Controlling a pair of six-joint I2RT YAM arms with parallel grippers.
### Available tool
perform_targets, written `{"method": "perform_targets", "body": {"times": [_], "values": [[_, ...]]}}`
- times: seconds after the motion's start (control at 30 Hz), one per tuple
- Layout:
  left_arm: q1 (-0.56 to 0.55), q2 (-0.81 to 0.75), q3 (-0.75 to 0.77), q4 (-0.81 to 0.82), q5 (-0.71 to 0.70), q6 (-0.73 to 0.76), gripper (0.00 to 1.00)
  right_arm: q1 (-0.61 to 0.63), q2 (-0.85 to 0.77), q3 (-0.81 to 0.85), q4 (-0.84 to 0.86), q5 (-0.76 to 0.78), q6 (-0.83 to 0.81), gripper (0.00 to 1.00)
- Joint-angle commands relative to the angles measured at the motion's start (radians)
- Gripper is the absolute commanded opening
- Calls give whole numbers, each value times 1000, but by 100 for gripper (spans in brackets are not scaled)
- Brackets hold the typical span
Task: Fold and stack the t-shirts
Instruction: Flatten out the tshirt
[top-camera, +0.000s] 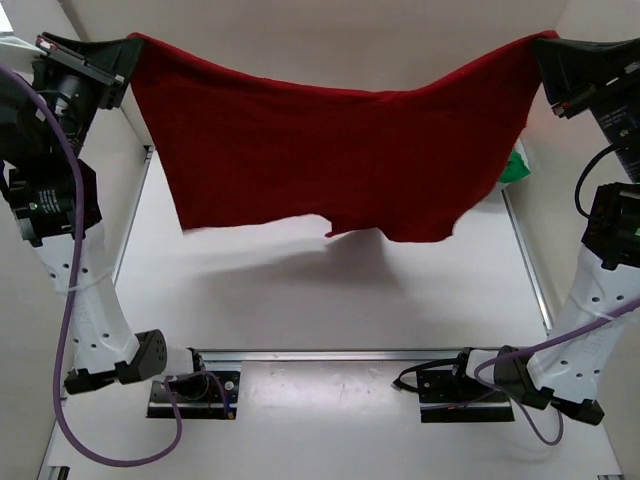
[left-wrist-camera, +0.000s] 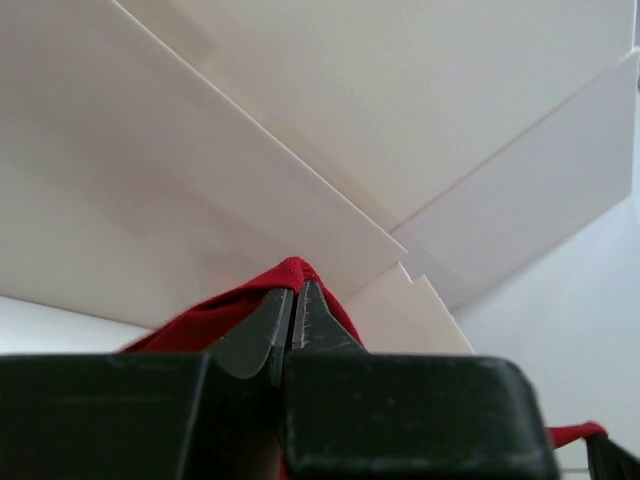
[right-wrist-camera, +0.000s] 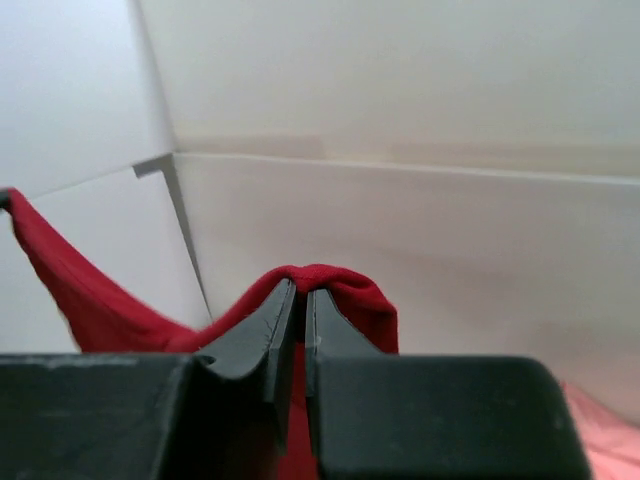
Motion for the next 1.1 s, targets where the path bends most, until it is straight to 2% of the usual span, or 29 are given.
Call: {"method": "perform_targets", "body": {"times": [0.0, 0.2, 0.27, 0.37, 0.43, 0.53, 0.6, 0.67, 0.7, 0.77, 0.83, 0.87, 0.9, 0.97, 1.07], "values": [[-16, 5, -101, 4, 15, -10, 1, -25, 32, -23, 214, -96, 163, 0], [-73, 6, -332, -26, -46, 42, 0, 262, 74, -220, 29, 96, -70, 0], [-73, -3, -426, -29, -67, 60, 0, 346, 112, -258, -27, 146, -143, 0], [-70, 34, -481, -24, -97, 94, 0, 452, 207, -275, -68, 200, -217, 0], [-56, 140, -445, -44, -91, 125, 0, 475, 303, -225, -102, 228, -251, 0], [-58, 282, -358, -75, -46, 155, 0, 480, 500, -53, -169, 277, -337, 0], [-56, 348, -252, -64, -35, 180, 0, 471, 645, 141, -194, 309, -387, 0], [-55, 405, -149, -68, -39, 206, 0, 457, 711, 287, -194, 320, -401, 0], [-47, 413, -65, -72, -26, 209, 0, 459, 716, 353, -191, 324, -417, 0], [-38, 417, 36, -55, -3, 232, 0, 471, 646, 320, -121, 384, -461, 0], [-38, 385, 103, -39, 1, 258, 0, 492, 464, 97, -12, 422, -501, 0], [-45, 342, 98, -30, -12, 280, 0, 494, 425, 7, 63, 435, -525, 0], [-41, 298, 85, -35, -18, 298, 0, 492, 361, -16, 89, 439, -533, 0], [-45, 231, 60, -39, -52, 327, 0, 492, 324, -16, 58, 442, -555, 0], [-52, 99, -108, -36, -106, 366, 0, 500, 261, -60, -27, 479, -564, 1]]}}
